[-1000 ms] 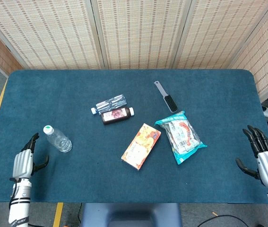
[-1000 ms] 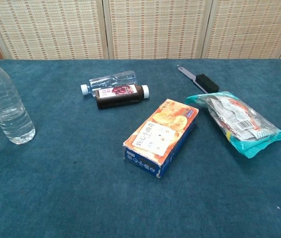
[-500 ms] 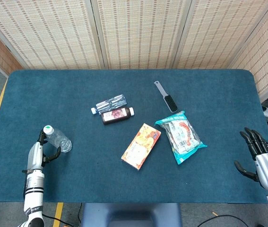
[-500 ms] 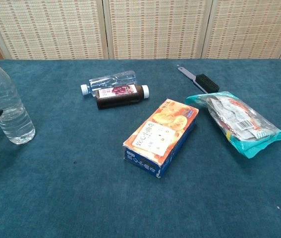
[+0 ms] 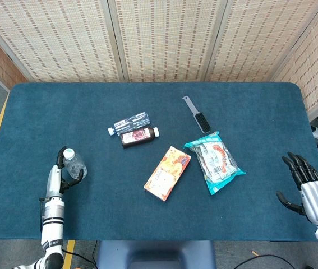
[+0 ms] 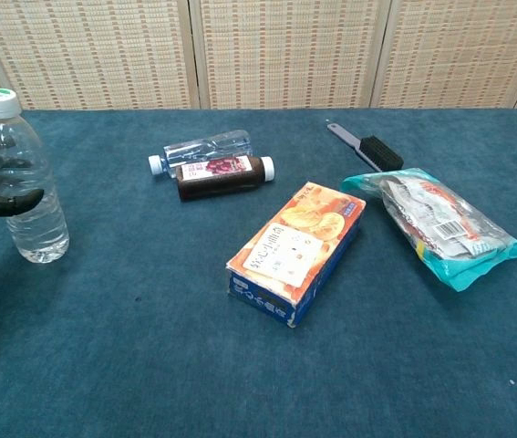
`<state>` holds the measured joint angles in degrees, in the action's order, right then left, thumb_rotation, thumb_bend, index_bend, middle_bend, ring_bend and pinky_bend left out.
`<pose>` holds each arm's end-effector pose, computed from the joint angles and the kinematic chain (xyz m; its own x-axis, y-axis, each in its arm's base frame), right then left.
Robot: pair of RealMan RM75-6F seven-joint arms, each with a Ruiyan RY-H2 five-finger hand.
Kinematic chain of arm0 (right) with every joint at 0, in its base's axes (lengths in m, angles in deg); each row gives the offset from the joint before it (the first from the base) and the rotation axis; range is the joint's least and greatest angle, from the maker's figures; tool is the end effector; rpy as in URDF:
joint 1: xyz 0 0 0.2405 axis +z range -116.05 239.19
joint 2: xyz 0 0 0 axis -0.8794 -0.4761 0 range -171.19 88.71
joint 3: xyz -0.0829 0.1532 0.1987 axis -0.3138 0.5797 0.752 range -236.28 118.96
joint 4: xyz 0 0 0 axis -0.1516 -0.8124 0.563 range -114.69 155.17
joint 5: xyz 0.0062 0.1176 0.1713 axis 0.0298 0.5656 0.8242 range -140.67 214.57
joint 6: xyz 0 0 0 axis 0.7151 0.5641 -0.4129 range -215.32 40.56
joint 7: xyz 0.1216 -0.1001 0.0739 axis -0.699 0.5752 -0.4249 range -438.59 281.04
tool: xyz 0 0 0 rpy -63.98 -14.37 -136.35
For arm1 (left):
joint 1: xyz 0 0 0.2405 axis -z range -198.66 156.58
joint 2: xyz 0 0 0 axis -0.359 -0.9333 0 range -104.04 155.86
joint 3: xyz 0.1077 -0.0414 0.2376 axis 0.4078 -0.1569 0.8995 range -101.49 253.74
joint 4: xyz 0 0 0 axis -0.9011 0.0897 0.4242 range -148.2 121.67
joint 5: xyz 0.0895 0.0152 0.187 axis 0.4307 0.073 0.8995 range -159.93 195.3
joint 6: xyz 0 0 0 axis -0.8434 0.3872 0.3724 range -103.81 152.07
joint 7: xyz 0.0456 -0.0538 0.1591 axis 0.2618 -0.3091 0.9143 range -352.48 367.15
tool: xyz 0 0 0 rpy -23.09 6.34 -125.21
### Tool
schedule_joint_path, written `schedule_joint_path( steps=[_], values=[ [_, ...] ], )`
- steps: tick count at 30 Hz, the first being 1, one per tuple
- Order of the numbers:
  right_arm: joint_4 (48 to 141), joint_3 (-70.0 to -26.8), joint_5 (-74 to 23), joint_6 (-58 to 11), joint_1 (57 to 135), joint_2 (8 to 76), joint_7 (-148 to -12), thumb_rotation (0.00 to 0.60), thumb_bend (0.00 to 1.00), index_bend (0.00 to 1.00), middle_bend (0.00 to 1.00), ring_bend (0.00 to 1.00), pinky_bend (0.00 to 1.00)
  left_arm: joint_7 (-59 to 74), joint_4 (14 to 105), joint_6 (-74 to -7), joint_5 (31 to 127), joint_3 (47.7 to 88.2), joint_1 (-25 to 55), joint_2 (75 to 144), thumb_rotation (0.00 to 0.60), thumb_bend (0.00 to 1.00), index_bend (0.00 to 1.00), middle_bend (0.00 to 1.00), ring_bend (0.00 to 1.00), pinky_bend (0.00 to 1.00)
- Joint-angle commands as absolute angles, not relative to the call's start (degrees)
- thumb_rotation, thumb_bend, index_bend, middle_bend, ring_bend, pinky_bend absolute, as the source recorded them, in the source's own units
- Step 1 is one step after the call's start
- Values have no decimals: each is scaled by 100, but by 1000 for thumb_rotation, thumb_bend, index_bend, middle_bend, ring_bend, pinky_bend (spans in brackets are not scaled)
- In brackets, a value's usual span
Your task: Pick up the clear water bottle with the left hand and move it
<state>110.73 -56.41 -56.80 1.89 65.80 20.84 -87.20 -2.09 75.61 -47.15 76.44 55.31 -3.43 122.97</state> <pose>-0.3026 -0.2045 0.1787 0.3245 0.0406 0.9450 -0.9348 -0.1384 0.3270 -0.2447 0.3136 0.0035 -0.4297 -0.0320 0.9024 0.8788 0.2151 0.4261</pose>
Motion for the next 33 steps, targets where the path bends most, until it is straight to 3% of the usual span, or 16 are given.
schedule_joint_path(
  steps=[1, 3, 7, 13, 27, 33],
  values=[
    [11072, -5643, -5672, 175, 6586, 2081, -8720, 600, 246, 0, 0, 0, 164, -340, 7581, -4671, 7630, 5514, -333, 12333, 600, 362, 2, 118, 131, 231],
    [11074, -5642, -5651, 156, 6592, 2082, -8714, 600, 245, 0, 0, 0, 164, -381, 7537, -4777, 7657, 5500, -339, 12413, 600, 358, 35, 176, 147, 238],
    [11090, -5656, -5633, 112, 6603, 2066, -8719, 600, 245, 0, 0, 0, 164, -516, 7413, -5001, 7764, 5469, -362, 12573, 600, 383, 211, 351, 265, 261],
    [11095, -5660, -5608, 65, 6623, 2064, -8693, 600, 246, 0, 0, 0, 164, -441, 7145, -5289, 7893, 5409, -329, 12739, 600, 449, 383, 544, 418, 361],
    [11128, -5691, -5583, -59, 6674, 2048, -8661, 600, 246, 0, 0, 0, 164, 1125, 6324, -6420, 8364, 4946, -125, 12240, 600, 459, 459, 600, 457, 384],
    [11128, -5696, -5554, -108, 6692, 2055, -8626, 600, 246, 0, 0, 0, 164, 199, 7297, -5912, 8154, 4989, -303, 12001, 600, 459, 471, 611, 471, 402]
  ],
)
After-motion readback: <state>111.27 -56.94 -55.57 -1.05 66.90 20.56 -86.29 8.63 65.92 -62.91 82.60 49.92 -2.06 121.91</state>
